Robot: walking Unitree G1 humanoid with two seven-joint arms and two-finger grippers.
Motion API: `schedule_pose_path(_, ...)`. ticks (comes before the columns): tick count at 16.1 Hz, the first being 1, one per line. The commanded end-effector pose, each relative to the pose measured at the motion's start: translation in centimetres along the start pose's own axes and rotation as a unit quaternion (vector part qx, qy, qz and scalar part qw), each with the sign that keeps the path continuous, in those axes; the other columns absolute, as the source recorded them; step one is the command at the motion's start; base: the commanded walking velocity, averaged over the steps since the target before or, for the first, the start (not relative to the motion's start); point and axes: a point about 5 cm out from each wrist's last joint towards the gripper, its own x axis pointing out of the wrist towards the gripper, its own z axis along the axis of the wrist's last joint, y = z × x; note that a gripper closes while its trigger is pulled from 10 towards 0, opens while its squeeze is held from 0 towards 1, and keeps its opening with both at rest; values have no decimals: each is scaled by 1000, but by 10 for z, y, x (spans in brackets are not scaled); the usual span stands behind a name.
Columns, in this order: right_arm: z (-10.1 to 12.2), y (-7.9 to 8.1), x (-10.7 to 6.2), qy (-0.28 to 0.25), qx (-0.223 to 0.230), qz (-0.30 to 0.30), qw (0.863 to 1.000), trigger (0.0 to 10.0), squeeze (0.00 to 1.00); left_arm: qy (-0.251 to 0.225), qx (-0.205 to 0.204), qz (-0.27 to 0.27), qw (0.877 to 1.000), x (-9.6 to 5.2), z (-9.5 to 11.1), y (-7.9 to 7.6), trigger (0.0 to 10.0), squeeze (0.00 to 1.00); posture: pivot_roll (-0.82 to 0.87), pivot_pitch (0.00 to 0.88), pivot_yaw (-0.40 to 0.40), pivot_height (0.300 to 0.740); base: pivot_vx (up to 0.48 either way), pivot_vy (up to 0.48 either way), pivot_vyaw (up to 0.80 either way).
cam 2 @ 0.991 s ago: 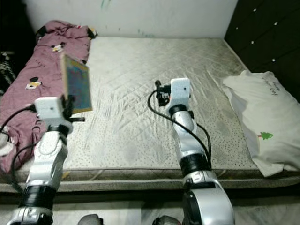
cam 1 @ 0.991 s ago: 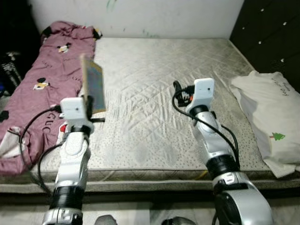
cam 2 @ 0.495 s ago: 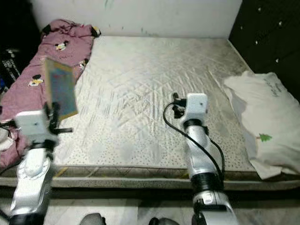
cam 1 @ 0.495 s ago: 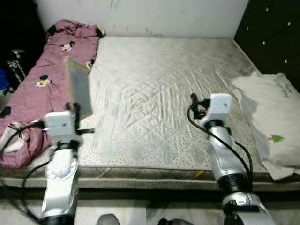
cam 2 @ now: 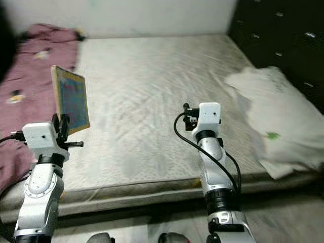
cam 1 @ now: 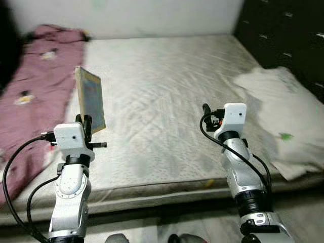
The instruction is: Clean up the room
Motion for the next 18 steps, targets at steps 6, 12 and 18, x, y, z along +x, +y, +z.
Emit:
schedule_pose_path(6, 4, -3, 1, 0, 0, -1, 1000, 10000, 0, -27, -3, -7, 1000, 7, 14, -2, 10000, 0, 49, 0, -10, 740, 0, -395, -300)
schedule_pose_path(12, 4, -1, 1, 1, 0, 6, 1000, 10000, 0, -27, -5, -10, 1000, 8, 14, -5, 10000, 0, 49, 0, -11, 740, 0, -385, 0)
schedule_pose_path(18, 3, -1, 1, 4, -2, 12, 1000, 10000, 0, -31, -22, -12, 999, 9, 15, -6, 10000, 0, 47, 0, -13, 740, 0, 0, 0)
